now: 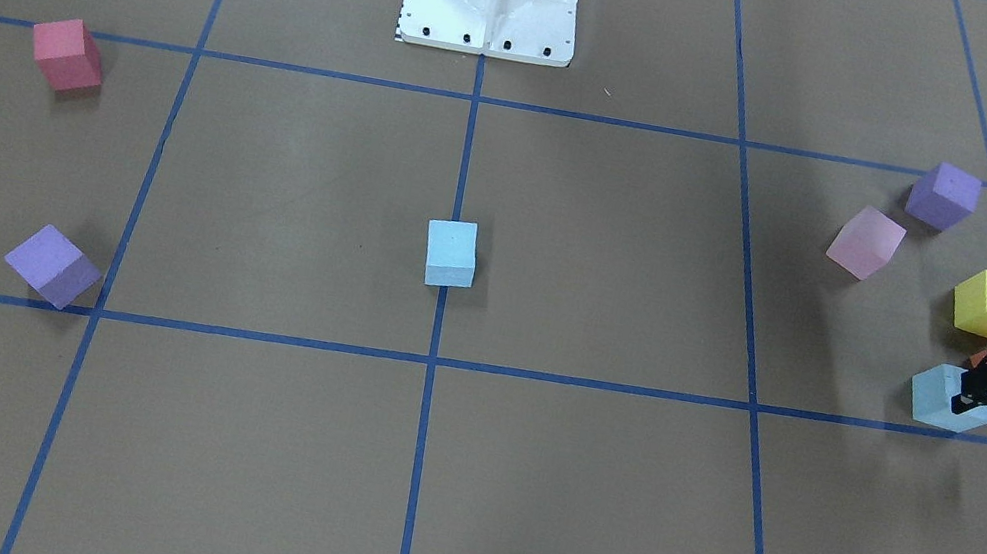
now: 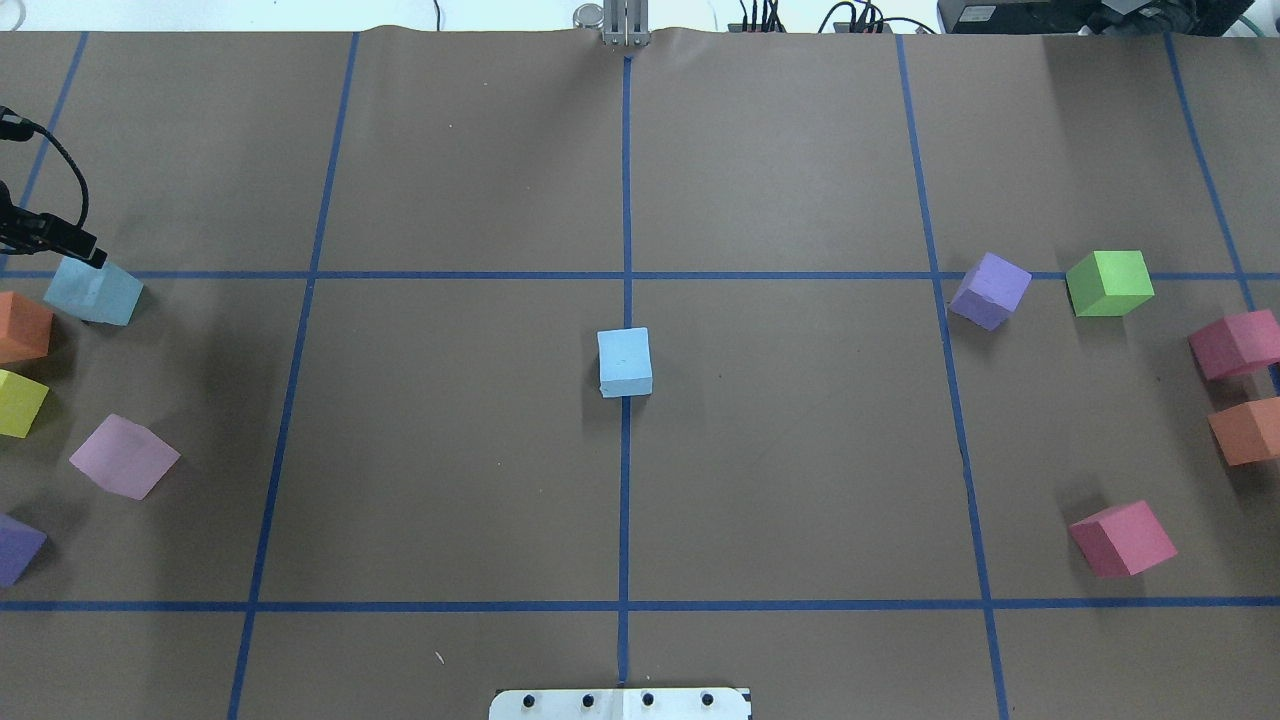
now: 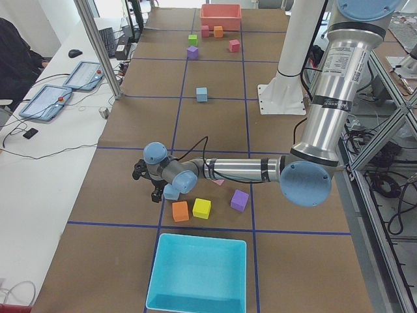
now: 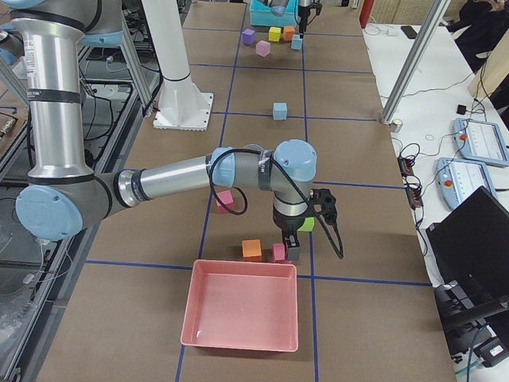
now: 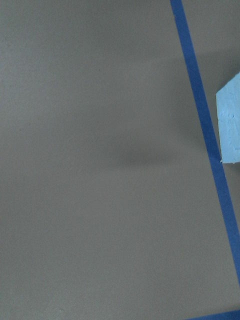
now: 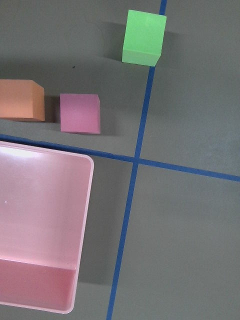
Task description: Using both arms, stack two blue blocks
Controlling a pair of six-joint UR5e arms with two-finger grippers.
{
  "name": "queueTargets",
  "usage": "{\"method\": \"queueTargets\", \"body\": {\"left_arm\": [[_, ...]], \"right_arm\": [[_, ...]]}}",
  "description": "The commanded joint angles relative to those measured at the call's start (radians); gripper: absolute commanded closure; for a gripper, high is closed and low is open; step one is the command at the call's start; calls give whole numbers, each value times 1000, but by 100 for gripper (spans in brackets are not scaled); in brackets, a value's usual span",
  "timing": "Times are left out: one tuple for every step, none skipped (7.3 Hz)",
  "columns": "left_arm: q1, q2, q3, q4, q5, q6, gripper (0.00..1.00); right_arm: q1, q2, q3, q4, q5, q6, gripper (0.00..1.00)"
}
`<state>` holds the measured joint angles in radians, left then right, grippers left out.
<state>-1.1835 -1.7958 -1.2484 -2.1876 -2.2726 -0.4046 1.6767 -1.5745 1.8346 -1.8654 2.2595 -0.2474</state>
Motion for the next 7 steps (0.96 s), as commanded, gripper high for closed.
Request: {"method": "queueTargets", "body": {"left_arm": [[54, 1, 3, -85, 18, -133, 2], [64, 3, 0, -102, 18, -169, 2], [64, 10, -2, -104, 19, -166, 2], [64, 12, -5, -104, 18, -163, 2], [64, 12, -8, -104, 18, -163, 2], [65, 12, -8, -103, 19, -169, 2], [65, 10, -8, -103, 16, -174, 2]], "right_arm": [[9, -2, 3, 0, 0, -1, 0], [9, -2, 2, 0, 0, 0, 0], [9, -4, 2, 0, 0, 0, 0], [9, -4, 3, 0, 0, 0, 0], [9, -2, 3, 0, 0, 0, 0], [9, -2, 3, 0, 0, 0, 0], [9, -2, 3, 0, 0, 0, 0]]}}
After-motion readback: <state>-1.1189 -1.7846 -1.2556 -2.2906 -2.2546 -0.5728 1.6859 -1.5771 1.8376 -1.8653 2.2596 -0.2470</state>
